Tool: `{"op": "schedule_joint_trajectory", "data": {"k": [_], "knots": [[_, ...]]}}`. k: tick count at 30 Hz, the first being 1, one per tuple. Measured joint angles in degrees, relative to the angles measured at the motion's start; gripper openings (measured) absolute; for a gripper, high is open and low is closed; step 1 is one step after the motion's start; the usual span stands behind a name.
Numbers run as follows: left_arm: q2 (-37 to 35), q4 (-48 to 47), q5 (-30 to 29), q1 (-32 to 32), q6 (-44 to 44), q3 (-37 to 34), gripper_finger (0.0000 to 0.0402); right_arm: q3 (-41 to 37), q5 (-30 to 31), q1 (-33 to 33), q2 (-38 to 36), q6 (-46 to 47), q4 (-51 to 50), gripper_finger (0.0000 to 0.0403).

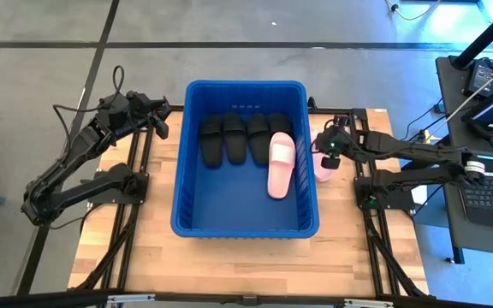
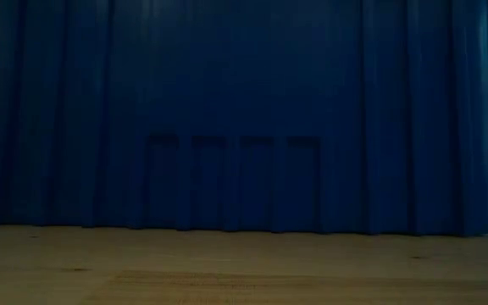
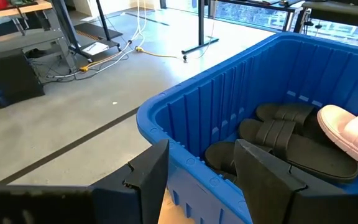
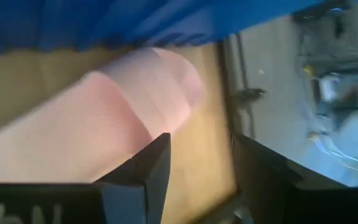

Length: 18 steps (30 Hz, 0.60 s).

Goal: Pick and place slides into bin
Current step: Put the pink slipper into the blue bin

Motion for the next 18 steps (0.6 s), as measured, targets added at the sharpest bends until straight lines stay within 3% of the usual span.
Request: {"op": "schedule_joint_trajectory", "data": {"k": [5, 13, 18], "knots": [[0.0, 0.0, 0.0, 0.0, 0.0, 0.0, 0.0176, -5.3, -6.2, -3.1, 0.0, -5.3, 5.8, 0.0172], [0.0, 0.0, 0.0, 0.0, -0.2, 0.0, 0.0176, -13.8, -5.6, -3.7, 0.0, -6.6, 15.0, 0.0172], [0.0, 0.0, 0.0, 0.0, -1.6, 0.0, 0.0176, -18.8, -5.4, -3.8, 0.0, -14.7, 24.1, 0.0172]]}}
